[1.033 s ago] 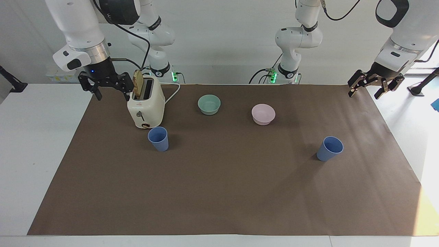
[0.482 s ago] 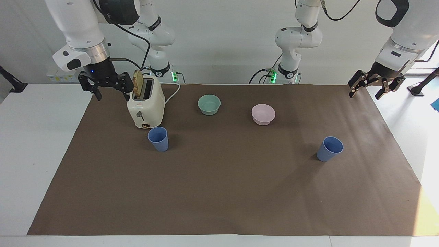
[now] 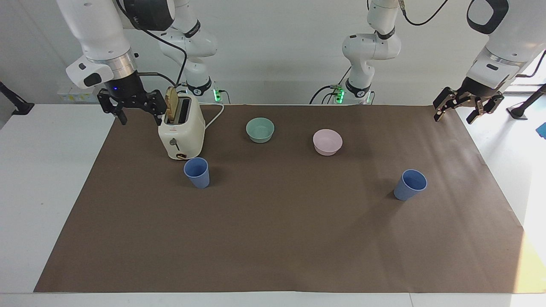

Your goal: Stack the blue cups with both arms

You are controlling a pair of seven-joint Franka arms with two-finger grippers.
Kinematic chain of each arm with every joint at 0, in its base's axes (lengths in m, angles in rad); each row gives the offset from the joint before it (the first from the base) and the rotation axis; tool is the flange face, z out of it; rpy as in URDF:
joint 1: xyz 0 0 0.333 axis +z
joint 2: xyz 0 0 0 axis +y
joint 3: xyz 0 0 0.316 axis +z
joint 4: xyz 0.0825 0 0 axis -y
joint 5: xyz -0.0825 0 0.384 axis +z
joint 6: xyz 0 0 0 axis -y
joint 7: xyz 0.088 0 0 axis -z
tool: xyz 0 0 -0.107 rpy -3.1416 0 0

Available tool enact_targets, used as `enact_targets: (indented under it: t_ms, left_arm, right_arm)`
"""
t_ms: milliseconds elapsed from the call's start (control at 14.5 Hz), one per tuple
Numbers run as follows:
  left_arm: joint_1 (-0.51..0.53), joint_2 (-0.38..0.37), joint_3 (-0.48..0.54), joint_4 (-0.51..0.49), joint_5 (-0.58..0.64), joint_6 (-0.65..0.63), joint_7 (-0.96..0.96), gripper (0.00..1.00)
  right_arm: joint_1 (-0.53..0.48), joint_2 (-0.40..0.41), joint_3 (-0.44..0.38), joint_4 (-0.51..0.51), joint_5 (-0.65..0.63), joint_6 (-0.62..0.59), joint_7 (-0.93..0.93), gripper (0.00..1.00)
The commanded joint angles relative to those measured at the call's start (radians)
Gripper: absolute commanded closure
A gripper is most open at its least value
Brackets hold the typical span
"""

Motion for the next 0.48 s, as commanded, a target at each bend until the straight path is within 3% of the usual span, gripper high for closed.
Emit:
enact_targets:
  t_ms: [0, 413]
  left_arm:
    - [-0.009, -0.005, 0.007, -0.013, -0.005, 0.017, 0.007, 0.0]
    - [-0.01, 0.007, 0.007, 0.001, -0.003, 0.015, 0.013, 0.0]
  right_arm:
    - [0.003, -0.025, -0.005, -0.032, 0.005, 0.022, -0.018, 0.0]
    - [0.0, -0.025, -0.005, -0.035, 0.007, 0.024, -0.018, 0.0]
